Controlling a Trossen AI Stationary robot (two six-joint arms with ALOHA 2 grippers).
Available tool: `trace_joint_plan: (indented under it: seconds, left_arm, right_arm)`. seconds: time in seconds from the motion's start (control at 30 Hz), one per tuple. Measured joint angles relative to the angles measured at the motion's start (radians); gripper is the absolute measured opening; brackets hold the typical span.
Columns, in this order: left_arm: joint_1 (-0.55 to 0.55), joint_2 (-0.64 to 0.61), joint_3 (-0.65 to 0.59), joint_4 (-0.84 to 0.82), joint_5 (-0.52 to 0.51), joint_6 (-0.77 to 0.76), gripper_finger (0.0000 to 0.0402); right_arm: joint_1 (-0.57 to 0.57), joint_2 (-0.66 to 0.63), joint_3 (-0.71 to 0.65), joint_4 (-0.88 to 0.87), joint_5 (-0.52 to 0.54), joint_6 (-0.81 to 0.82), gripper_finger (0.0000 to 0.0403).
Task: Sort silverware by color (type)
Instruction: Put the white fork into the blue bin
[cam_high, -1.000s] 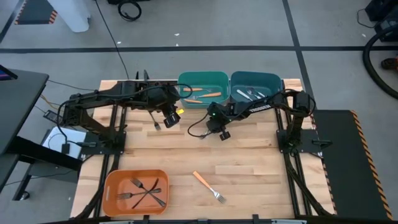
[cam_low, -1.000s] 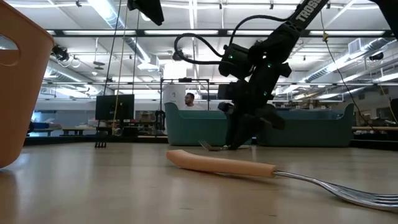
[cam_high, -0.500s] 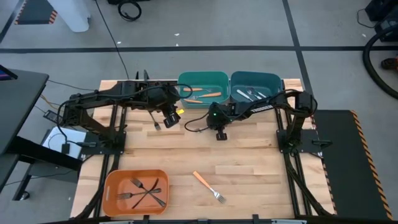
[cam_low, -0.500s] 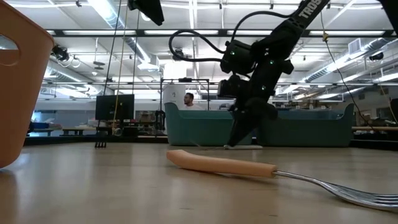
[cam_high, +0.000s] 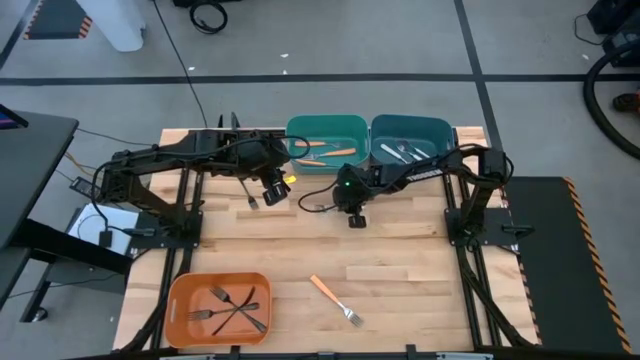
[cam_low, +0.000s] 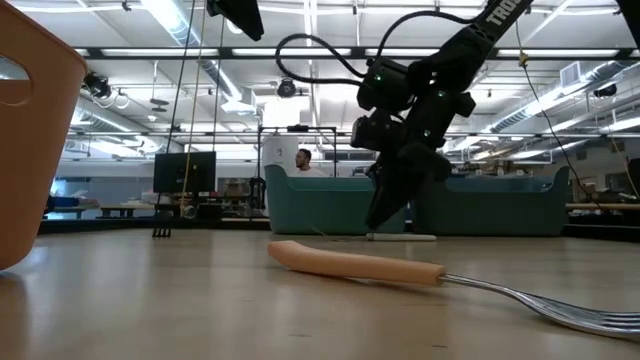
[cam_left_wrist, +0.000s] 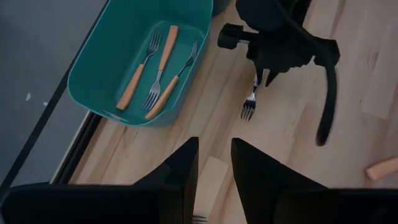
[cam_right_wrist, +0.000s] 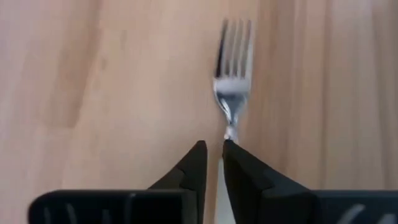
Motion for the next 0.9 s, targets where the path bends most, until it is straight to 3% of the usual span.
trace_joint_plan:
  seconds: [0.27,0.9]
  left_arm:
    - [0.000,0.000,0.000,0.000,0.000,-0.002,0.0105]
    - [0.000,0.000,0.000,0.001,0.000,0.000,0.0105]
  right_arm:
    - [0.010,-0.002,0.002,0.084,0.052,-0.003,0.0097]
    - [0.009,0.015,-0.080,0.155,0.079,-0.015,0.0099]
